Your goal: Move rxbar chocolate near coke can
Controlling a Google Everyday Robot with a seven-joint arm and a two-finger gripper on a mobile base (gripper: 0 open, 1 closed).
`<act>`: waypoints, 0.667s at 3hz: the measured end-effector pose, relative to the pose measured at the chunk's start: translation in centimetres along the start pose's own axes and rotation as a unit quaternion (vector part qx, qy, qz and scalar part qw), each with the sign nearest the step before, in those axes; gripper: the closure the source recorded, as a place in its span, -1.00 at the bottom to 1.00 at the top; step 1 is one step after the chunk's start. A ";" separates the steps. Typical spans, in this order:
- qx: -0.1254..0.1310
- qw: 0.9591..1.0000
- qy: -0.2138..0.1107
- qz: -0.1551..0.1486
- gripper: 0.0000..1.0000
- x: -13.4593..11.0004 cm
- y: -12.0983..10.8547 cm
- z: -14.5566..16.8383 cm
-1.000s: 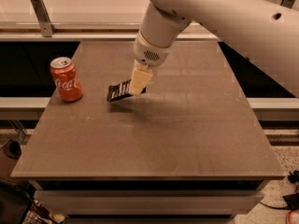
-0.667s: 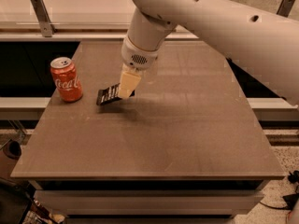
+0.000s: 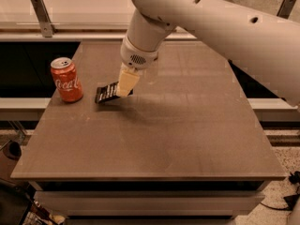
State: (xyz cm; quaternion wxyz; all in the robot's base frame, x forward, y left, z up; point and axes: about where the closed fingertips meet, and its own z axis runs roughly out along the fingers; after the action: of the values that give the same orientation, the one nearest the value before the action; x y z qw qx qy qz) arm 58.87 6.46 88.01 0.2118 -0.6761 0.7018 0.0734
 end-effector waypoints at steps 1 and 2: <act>0.013 1.000 -0.009 -0.005 1.00 -1.0 -1.3 1.0; 0.014 1.000 -0.004 -0.001 1.00 -1.5 -2.3 3.0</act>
Offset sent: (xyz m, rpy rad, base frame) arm 0.0465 0.0357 -0.0347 -0.0015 -0.0229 -0.0214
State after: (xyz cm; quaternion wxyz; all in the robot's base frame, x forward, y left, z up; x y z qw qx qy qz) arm 61.69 8.80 86.31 0.2242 -0.6739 0.7009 0.0664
